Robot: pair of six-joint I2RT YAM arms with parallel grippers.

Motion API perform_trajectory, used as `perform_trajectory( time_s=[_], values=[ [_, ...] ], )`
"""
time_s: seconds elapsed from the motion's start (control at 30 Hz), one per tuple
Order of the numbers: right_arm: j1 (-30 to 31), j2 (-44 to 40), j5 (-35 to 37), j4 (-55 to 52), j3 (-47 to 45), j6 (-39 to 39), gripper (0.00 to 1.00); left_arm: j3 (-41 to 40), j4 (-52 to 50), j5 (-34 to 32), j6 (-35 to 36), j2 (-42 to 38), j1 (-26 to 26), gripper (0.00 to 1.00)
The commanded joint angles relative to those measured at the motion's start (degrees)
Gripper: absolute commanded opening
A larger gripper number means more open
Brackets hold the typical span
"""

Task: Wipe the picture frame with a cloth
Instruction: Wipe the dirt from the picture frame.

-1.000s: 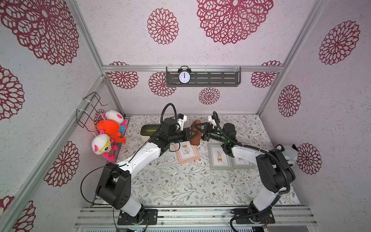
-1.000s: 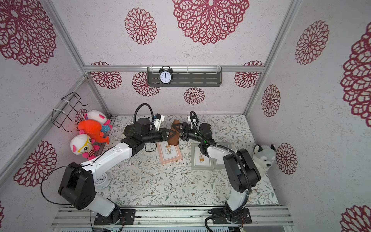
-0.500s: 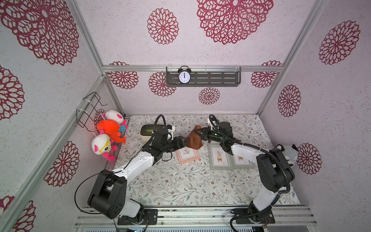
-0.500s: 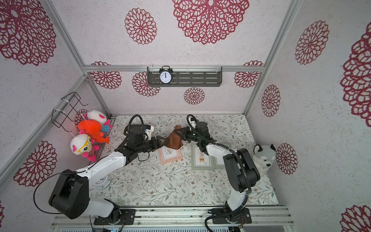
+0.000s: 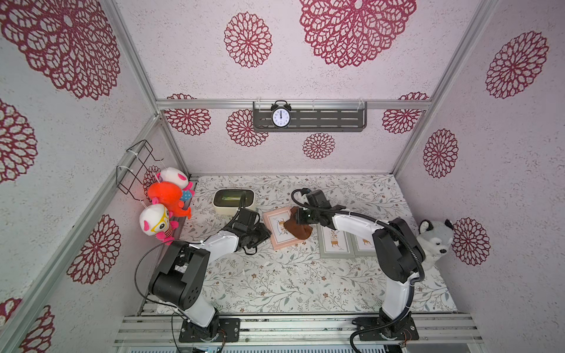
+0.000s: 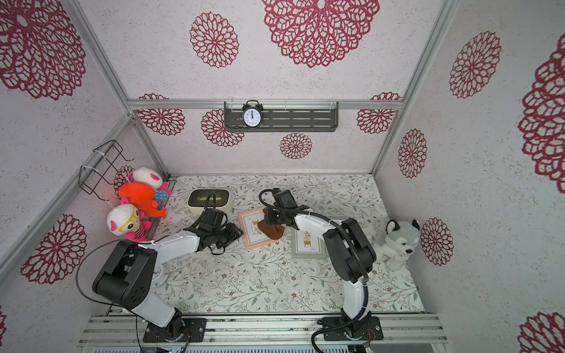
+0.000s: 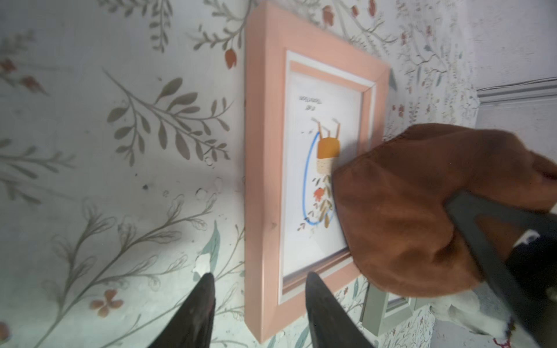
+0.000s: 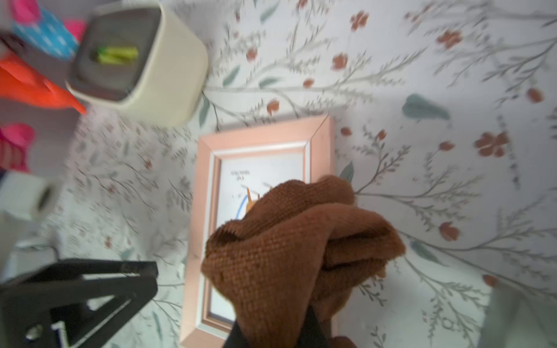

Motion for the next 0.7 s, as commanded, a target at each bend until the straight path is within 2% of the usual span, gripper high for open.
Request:
perform_trajectory(
  time_s=[0.0,0.33,0.57,0.67],
  values=[
    [1.1,0.0,3.2,-4.5,2.1,-5.6,0.0,2.0,2.6,0.4,-1.0,1.5,-0.9,0.46],
    [5.0,6.0,1.5,-7.5,2.9,-10.2,0.0,2.3,1.6,-0.6,-2.3,6.4,-1.6,0.29],
    [7.8,10.4,-1.9,-10.3,5.5,-14.2,0.0,0.3,1.1,-1.0,-3.5,8.1,-2.0,0.21],
    [7.8,12.5,0.7,-10.6,7.4,-13.3,0.0,-0.8,0.5,-1.4,-3.7,8.3,-1.9,0.19]
  ],
)
